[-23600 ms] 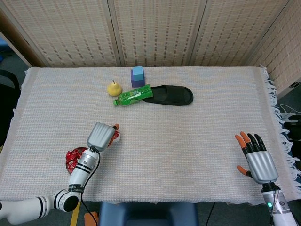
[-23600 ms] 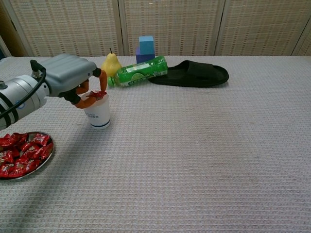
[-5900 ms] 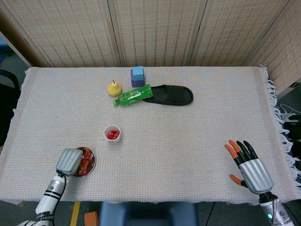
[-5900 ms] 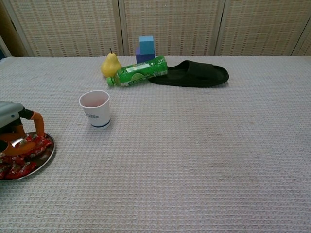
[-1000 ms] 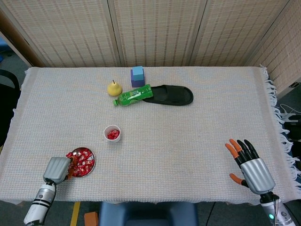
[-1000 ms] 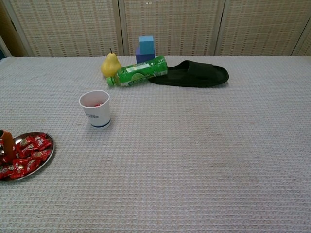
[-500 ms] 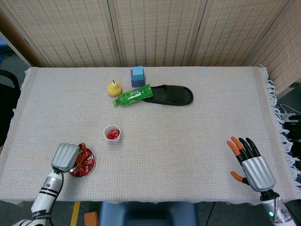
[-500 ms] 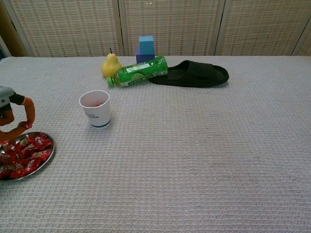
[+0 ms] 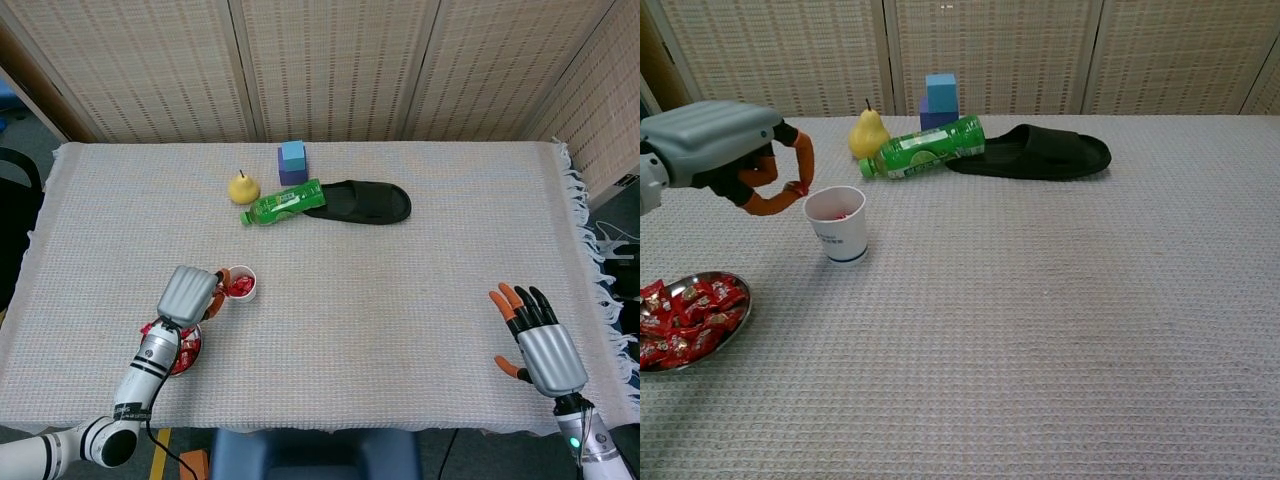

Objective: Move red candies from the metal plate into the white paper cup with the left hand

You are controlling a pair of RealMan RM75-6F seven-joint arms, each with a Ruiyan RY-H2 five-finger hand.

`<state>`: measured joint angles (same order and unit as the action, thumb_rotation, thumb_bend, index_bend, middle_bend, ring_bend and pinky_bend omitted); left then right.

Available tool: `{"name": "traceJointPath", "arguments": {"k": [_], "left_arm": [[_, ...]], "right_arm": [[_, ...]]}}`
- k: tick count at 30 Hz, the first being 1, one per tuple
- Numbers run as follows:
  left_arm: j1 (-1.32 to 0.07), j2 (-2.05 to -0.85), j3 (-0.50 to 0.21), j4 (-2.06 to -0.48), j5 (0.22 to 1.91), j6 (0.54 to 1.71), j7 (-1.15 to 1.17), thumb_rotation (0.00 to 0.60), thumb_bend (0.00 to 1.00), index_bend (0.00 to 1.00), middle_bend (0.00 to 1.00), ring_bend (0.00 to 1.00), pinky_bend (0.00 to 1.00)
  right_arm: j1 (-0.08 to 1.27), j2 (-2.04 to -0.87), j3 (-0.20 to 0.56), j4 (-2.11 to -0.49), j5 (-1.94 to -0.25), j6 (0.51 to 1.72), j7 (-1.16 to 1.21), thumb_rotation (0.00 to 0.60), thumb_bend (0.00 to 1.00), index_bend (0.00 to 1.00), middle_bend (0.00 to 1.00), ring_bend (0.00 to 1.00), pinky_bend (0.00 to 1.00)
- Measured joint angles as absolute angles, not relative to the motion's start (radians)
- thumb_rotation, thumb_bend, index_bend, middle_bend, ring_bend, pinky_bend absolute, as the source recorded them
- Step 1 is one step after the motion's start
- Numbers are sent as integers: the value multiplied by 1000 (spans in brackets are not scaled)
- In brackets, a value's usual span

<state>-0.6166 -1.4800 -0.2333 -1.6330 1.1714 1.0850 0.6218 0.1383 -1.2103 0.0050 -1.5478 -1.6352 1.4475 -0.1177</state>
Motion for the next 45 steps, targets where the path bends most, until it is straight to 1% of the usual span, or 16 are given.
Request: {"name": "traceJointPath", "arguments": {"k": [5, 10, 11, 16, 18, 21, 23, 28, 31, 35, 39, 45], "left_arm": [[-676, -1529, -254, -1570, 1134, 1049, 634, 600, 439, 477, 1000, 1000, 1000], [-707, -1557, -250, -1524, 1115, 1039, 652, 600, 436, 465, 1000, 1000, 1000], [-711, -1561, -247, -1516, 1107, 1036, 655, 600, 436, 443, 1000, 1000, 1000], [-724, -1575, -233, -1488, 1088, 1032, 655, 600, 436, 228, 1000, 1000, 1000], [-726, -1575, -228, -1487, 1088, 1035, 648, 600, 432, 161, 1000, 1000, 1000], [-727, -1571, -222, -1496, 1093, 1044, 639, 600, 424, 120, 1000, 1000, 1000], [-725, -1565, -219, -1507, 1099, 1052, 632, 600, 424, 125, 1000, 1000, 1000], [-703, -1530, -197, -1568, 1127, 1086, 617, 600, 423, 191, 1000, 1000, 1000], [-667, -1494, -161, -1627, 1161, 1121, 598, 600, 420, 223, 1000, 1000, 1000], [-591, -1445, -81, -1677, 1205, 1172, 558, 600, 414, 229, 1000, 1000, 1000], [-532, -1415, -23, -1685, 1228, 1201, 515, 600, 414, 246, 1000, 1000, 1000], [-482, -1408, 10, -1628, 1223, 1216, 504, 600, 416, 225, 1000, 1000, 1000]], "right_arm": [[142, -1207, 15, -1546, -1611, 1438, -112, 600, 59, 0, 0, 0, 0], [139, -1202, 18, -1546, -1605, 1442, -105, 600, 59, 0, 0, 0, 0], [139, -1201, 18, -1546, -1604, 1443, -104, 600, 59, 0, 0, 0, 0], [139, -1201, 16, -1546, -1606, 1444, -105, 600, 59, 0, 0, 0, 0], [140, -1201, 16, -1546, -1605, 1443, -106, 600, 59, 0, 0, 0, 0], [141, -1202, 16, -1547, -1605, 1439, -107, 600, 59, 0, 0, 0, 0], [142, -1203, 15, -1547, -1606, 1439, -109, 600, 59, 0, 0, 0, 0], [143, -1203, 12, -1547, -1612, 1439, -107, 600, 60, 0, 0, 0, 0], [143, -1202, 6, -1548, -1625, 1443, -105, 600, 59, 0, 0, 0, 0], [140, -1201, -2, -1551, -1647, 1457, -104, 600, 59, 0, 0, 0, 0], [139, -1201, -13, -1553, -1666, 1462, -106, 600, 59, 0, 0, 0, 0], [139, -1203, -22, -1554, -1682, 1463, -111, 600, 59, 0, 0, 0, 0]]}}
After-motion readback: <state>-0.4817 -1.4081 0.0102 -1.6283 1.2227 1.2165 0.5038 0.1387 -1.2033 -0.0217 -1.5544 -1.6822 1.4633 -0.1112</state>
